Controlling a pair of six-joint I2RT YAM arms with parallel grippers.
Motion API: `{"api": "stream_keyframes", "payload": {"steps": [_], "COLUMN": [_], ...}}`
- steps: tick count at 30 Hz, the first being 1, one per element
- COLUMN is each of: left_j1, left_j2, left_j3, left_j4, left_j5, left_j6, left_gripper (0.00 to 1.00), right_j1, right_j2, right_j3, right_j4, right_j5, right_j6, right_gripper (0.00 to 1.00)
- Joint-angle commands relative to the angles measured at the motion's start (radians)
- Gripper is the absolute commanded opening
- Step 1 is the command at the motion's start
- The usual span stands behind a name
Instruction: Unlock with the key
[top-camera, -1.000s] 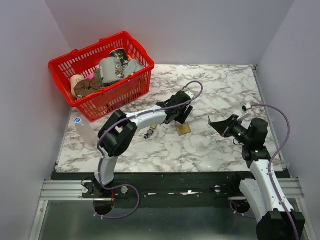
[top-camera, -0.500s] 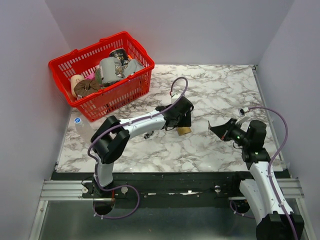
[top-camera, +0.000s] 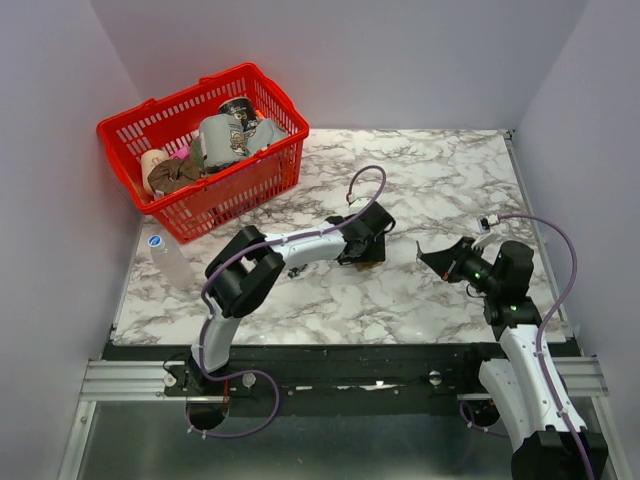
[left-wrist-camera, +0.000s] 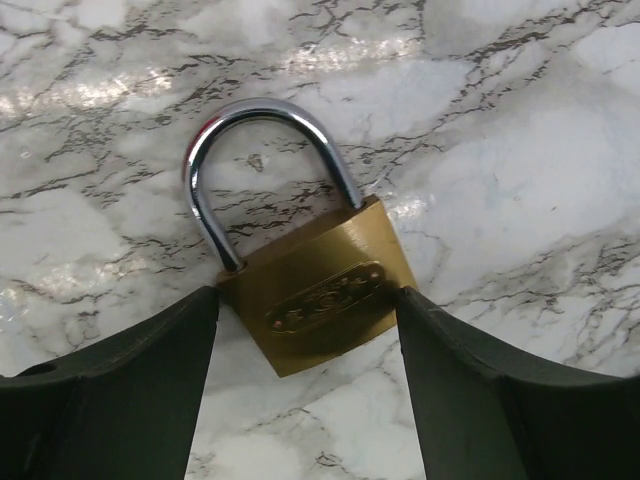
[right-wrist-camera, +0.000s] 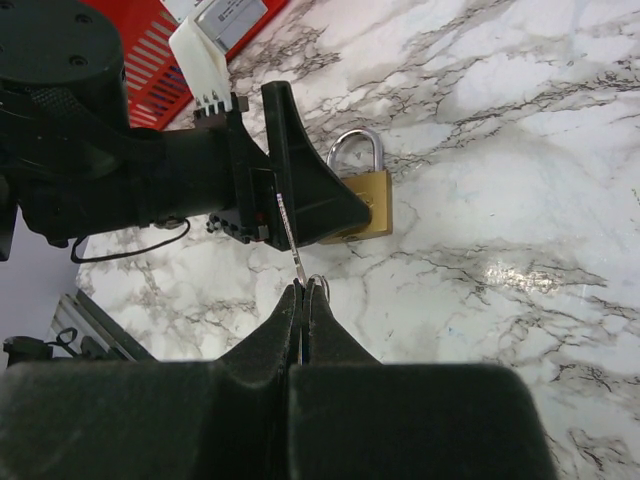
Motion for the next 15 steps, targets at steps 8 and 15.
{"api": "stream_keyframes", "payload": {"steps": [8,15], "left_j1": [-0.019,-0.042], "left_j2": [0.120,0.117], "left_j3": [0.154,0.164], "left_j4": [-0.032,-0.066], "left_j5": [-0.036,-0.045], "left_j6": [0.167,0.268], "left_gripper": [0.78,0.82], "right_j1": [0.002,0.002], "right_j2": [-0.023,-0.023], "right_j3": [0.026,0.029], "right_j4": [-0.045,-0.046], "right_j5": [0.027,0.027], "right_j6": [-0.019,-0.020], "right_gripper": [0.01,0.01]}}
